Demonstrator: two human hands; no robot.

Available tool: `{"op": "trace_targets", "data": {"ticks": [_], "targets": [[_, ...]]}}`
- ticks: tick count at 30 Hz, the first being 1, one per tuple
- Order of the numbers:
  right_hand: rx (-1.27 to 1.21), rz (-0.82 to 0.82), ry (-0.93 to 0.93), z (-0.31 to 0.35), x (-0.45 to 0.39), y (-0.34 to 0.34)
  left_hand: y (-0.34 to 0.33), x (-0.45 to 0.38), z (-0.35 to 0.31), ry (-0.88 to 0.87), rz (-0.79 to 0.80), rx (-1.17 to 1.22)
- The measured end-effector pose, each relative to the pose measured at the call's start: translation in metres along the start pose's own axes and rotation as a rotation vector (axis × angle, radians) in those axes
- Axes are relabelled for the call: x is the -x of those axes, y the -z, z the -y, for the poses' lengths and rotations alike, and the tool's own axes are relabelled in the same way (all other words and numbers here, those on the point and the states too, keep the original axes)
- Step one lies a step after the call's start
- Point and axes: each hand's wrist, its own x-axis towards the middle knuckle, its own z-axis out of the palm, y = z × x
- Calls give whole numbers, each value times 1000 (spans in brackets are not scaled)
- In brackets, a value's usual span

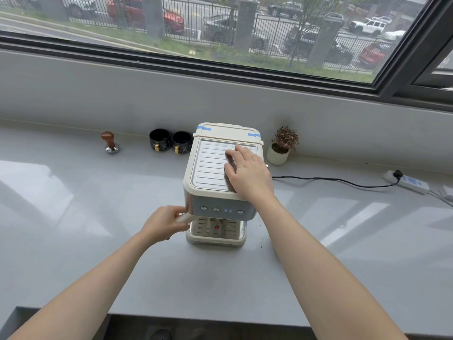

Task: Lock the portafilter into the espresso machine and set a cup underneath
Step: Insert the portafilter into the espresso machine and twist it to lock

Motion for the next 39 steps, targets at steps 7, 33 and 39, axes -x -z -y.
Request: {"op": "trace_targets", "data": {"ticks": [7,33,39], "targets": [[-5,-7,0,0,-1,-2,11,-1,13,20,9,-41],[1,11,-4,3,1,1,5,-5,8,2,67,-53],[2,3,-1,3,2,3,4,-5,11,8,47,-11]]}}
